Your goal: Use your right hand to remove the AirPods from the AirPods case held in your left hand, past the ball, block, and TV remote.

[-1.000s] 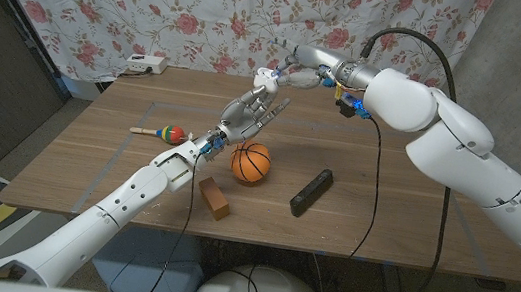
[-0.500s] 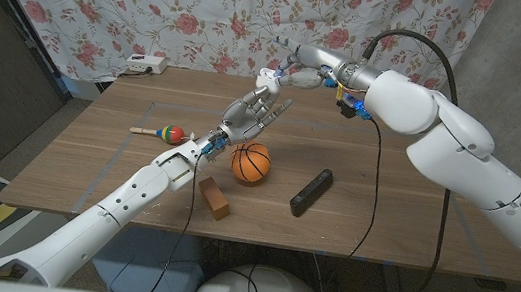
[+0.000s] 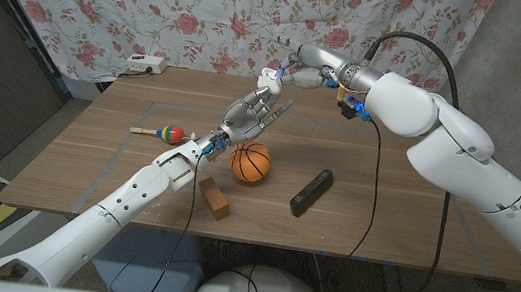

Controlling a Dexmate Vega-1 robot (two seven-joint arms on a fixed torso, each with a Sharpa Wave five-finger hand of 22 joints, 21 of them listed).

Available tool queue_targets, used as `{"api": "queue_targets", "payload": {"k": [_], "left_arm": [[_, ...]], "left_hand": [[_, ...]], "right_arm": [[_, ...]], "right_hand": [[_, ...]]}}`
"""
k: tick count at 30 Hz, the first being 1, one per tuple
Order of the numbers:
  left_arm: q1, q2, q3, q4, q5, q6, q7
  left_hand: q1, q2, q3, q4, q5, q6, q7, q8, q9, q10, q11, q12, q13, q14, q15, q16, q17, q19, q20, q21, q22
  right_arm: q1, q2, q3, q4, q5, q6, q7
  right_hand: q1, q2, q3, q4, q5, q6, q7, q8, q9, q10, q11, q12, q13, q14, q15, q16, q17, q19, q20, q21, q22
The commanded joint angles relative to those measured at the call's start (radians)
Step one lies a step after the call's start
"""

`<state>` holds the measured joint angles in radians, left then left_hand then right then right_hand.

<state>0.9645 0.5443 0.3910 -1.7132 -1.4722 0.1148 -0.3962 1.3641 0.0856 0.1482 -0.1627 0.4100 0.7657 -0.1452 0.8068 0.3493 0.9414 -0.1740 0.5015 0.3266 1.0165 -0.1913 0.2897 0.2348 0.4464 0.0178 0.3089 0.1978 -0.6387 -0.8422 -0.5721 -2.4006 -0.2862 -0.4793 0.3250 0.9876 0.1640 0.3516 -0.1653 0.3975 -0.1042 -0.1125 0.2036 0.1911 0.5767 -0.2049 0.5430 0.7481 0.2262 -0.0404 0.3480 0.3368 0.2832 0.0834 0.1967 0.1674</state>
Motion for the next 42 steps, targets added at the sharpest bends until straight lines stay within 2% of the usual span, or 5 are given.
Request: {"api": "queue_targets", "payload": {"k": [1,10,22,27,42], "left_arm": [[-0.001,0.000,0.002,-0.002,0.000,0.001,-0.003],[0.001,0.002,0.002,-0.010,0.002,0.000,0.005],[0.009,0.000,0.001,-0.015,-0.002,-0.005,0.010],[0.011,0.001,0.002,-0.016,0.002,-0.009,0.012],[0.019,0.003,-0.001,-0.020,-0.002,-0.011,0.027]], "left_hand": [[0.011,0.023,-0.002,0.004,0.008,0.007,-0.003,0.006,0.009,0.016,-0.006,0.000,0.283,0.060,-0.051,0.002,0.004,-0.006,-0.002,0.008,0.004],[0.011,0.023,-0.003,0.004,0.008,0.006,0.001,0.006,0.008,0.017,-0.006,0.000,0.285,0.061,-0.051,0.001,0.004,-0.007,0.000,0.009,0.004],[0.011,0.023,-0.005,0.004,0.008,0.005,0.001,0.007,0.008,0.017,-0.005,-0.002,0.285,0.062,-0.052,0.001,0.005,-0.008,-0.001,0.010,0.004],[0.012,0.023,-0.006,0.004,0.009,0.007,0.000,0.007,0.007,0.018,-0.006,-0.001,0.287,0.061,-0.052,0.000,0.005,-0.008,-0.001,0.011,0.004],[0.012,0.025,-0.007,0.004,0.009,0.008,-0.001,0.008,0.005,0.017,-0.005,-0.004,0.287,0.060,-0.052,-0.001,0.006,-0.009,-0.001,0.012,0.005]], "right_arm": [[-0.025,0.004,0.012,-0.009,0.005,-0.006,-0.034],[-0.058,0.005,0.031,-0.009,0.016,0.006,-0.080],[-0.114,0.007,0.072,0.012,0.060,0.083,-0.160],[-0.125,0.008,0.078,0.018,0.071,0.102,-0.179],[-0.162,0.015,0.112,0.037,0.124,0.165,-0.237]], "right_hand": [[0.032,0.004,-0.001,-0.005,-0.019,0.018,-0.005,0.004,0.001,0.022,-0.007,0.033,0.027,0.025,-0.133,0.014,0.015,0.012,-0.012,0.006,0.004],[0.062,0.002,-0.008,-0.002,-0.053,0.051,-0.010,0.007,0.001,0.050,-0.010,0.074,0.057,0.048,-0.156,0.032,0.034,0.019,-0.025,0.005,0.005],[0.091,0.009,-0.013,0.003,-0.083,0.084,-0.024,0.009,0.001,0.058,-0.012,0.099,0.077,0.061,-0.178,0.048,0.056,0.015,-0.046,0.001,0.005],[0.105,0.008,-0.015,0.002,-0.097,0.102,-0.030,0.010,0.001,0.059,-0.012,0.102,0.073,0.064,-0.181,0.052,0.065,0.015,-0.050,0.001,0.005],[0.123,0.002,-0.023,0.004,-0.119,0.121,-0.023,0.007,0.002,0.067,-0.011,0.104,0.059,0.068,-0.182,0.058,0.077,0.020,-0.043,0.001,0.005]]}}
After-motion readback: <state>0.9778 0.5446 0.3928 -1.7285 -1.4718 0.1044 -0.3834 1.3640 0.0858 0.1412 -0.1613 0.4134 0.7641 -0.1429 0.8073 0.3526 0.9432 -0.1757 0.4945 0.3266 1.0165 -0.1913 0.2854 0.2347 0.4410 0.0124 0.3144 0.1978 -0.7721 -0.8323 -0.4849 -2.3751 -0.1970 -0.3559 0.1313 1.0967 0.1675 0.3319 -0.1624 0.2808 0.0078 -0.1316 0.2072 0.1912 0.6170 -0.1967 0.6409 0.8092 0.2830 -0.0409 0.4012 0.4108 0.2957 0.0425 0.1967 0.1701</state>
